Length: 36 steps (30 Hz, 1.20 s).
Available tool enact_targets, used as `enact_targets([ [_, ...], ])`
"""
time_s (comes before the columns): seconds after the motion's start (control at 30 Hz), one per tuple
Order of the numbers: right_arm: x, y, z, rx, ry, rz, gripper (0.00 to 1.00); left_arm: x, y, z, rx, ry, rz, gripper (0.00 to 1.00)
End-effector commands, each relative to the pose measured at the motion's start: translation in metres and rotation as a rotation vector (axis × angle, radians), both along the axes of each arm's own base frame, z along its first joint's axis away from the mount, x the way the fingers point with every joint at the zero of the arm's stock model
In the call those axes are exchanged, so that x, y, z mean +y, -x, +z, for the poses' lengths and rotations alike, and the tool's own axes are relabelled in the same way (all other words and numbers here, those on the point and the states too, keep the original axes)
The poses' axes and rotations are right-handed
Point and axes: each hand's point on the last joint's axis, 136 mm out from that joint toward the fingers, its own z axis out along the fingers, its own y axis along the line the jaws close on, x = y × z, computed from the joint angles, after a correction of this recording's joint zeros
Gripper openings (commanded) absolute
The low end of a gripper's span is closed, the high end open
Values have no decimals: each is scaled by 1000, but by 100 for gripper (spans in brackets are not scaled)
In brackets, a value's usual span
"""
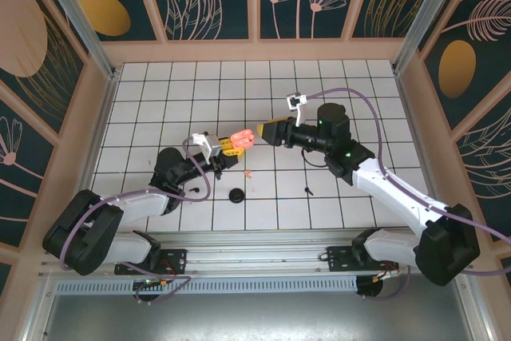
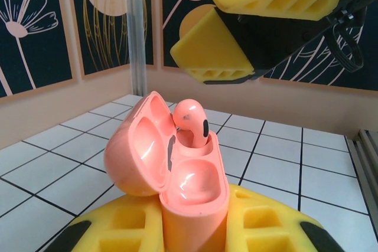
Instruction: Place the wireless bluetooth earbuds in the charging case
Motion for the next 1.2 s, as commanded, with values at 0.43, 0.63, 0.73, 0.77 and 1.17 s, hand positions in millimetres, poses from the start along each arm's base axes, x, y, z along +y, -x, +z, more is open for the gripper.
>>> enact_targets([
  [0.43, 14, 6, -8, 71, -36, 105, 52, -4, 4, 25, -75, 23, -24, 13],
  [0.63, 17, 8, -6, 62, -48, 125, 51, -5, 6, 25, -77, 24, -32, 13],
  [0.73, 19, 9, -4, 59, -53, 136, 49, -5, 5, 26, -77, 24, -33, 13],
  [0.77, 19, 8, -4, 58, -52, 136, 49, -5, 5, 26, -76, 25, -32, 13],
  [1.17, 24, 12, -1, 51, -62, 171, 44, -3, 4, 26, -63, 29, -12, 12],
])
